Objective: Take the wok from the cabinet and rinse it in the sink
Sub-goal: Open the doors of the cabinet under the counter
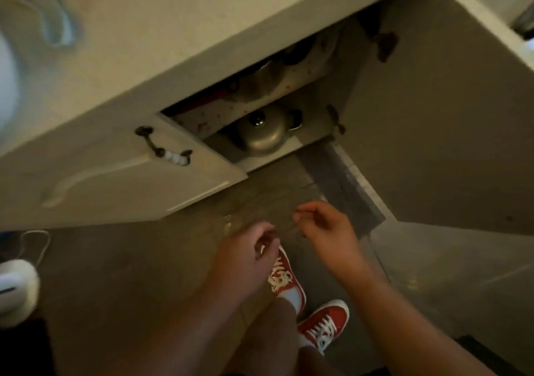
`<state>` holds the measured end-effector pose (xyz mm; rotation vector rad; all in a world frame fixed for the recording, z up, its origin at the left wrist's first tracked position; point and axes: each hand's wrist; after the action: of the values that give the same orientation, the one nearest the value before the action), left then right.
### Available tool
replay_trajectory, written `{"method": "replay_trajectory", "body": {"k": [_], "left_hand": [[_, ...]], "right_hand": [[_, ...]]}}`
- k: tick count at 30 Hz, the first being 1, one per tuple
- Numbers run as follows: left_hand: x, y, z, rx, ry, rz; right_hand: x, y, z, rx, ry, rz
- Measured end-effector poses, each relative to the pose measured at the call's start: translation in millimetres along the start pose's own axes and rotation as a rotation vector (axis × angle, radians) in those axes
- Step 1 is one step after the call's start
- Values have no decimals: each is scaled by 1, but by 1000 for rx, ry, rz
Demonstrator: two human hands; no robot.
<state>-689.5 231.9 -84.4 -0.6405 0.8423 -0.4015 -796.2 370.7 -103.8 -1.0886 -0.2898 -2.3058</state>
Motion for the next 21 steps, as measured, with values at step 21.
{"method": "replay_trajectory", "body": {"k": [21], "left_hand": [[43, -79, -84, -694, -253, 671]], "right_hand": [[96, 139, -157, 377, -145, 358]]}}
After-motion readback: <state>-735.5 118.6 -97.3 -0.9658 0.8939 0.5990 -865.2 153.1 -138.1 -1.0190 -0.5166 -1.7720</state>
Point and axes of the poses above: each hand's wrist, its own z-axis away from the middle knuckle, its own y-axis out of the palm, x = y × z, and after that the axes turned 2 degrees about y, right-handed
